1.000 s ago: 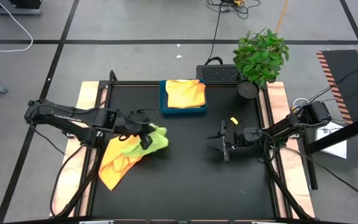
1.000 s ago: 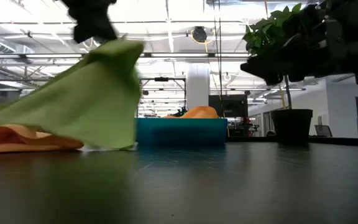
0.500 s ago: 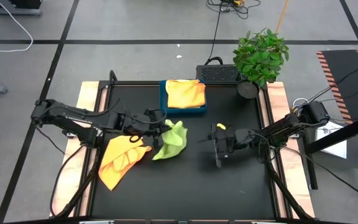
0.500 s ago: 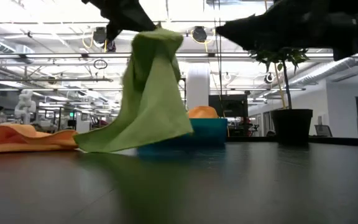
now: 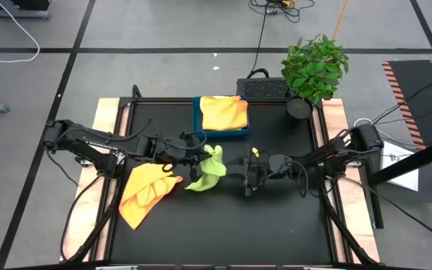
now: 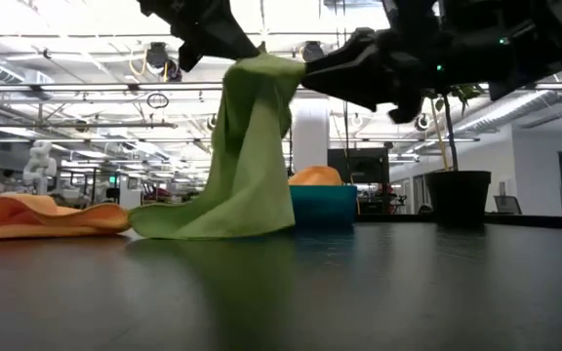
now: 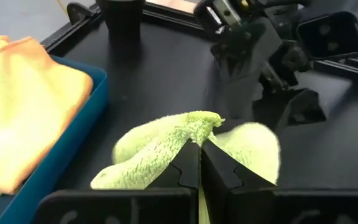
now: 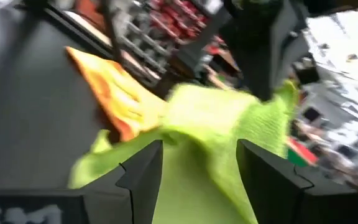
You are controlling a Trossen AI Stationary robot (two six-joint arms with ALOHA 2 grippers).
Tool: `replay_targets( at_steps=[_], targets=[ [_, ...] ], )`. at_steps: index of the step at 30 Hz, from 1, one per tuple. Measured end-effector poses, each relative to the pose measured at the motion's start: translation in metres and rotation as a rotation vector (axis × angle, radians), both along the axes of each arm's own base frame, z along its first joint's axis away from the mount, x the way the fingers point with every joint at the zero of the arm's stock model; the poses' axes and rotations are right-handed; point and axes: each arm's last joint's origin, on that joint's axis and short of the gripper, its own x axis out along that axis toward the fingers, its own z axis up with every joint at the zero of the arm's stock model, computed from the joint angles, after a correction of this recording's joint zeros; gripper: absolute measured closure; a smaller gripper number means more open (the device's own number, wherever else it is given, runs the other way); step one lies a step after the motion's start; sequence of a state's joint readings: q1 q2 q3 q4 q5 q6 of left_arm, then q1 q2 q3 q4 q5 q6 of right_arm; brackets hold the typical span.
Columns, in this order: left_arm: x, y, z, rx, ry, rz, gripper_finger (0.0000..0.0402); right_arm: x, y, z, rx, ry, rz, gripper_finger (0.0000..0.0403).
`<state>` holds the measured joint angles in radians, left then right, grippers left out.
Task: Fold microfiber towels
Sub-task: Fold the green microfiber cloth
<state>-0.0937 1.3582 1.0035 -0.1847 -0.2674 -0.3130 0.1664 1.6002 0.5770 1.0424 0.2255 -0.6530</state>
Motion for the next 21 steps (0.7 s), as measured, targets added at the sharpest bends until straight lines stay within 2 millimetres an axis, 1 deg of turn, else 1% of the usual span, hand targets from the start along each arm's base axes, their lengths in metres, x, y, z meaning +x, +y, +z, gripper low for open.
replay_targets(
  at_steps=[2,7,10,13,15,17,21],
  targets=[
    [0.0,0.0,0.001,-0.003,-0.008,0.001,0.0395,0.004,-0.002,0.001,-0.028,-0.022,-0.042,0.0204],
    [0.001,0.0,0.001,0.0,-0.014,0.0,0.0396,0.013,-0.003,0.003,-0.065,-0.048,-0.045,0.0204],
    [0.001,0.0,0.002,0.011,-0.018,-0.007,0.0393,0.018,-0.002,0.0,-0.079,-0.036,-0.043,0.0205],
    [0.001,0.0,0.002,0.019,-0.017,-0.01,0.0398,0.019,-0.001,0.0,-0.088,-0.034,-0.038,0.0221],
    [0.001,0.001,0.002,0.023,-0.015,-0.011,0.0395,0.02,0.0,0.002,-0.081,-0.045,-0.036,0.0244],
    [0.001,0.001,0.002,0.025,-0.015,-0.008,0.0389,0.019,0.0,0.002,-0.081,-0.044,-0.031,0.0279],
    [0.001,0.003,0.001,0.034,-0.006,-0.009,0.0385,0.019,0.001,0.002,-0.079,-0.039,-0.01,0.0375]
  ],
)
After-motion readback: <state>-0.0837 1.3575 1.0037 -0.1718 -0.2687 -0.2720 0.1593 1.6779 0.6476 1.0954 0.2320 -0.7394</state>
